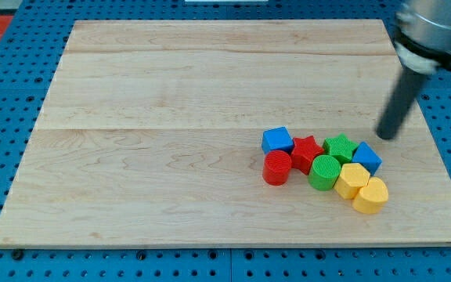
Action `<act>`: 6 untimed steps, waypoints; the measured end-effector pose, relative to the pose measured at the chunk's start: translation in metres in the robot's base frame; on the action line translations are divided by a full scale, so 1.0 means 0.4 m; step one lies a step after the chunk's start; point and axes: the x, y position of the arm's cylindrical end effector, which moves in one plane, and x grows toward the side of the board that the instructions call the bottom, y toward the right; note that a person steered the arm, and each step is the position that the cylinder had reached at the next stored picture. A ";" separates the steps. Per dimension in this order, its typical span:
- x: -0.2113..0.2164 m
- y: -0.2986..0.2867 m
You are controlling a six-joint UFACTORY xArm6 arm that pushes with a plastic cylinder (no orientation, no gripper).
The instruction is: Separate the blue triangle from the yellow hexagon
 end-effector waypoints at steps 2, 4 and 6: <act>0.220 -0.044; 0.144 -0.102; 0.044 -0.156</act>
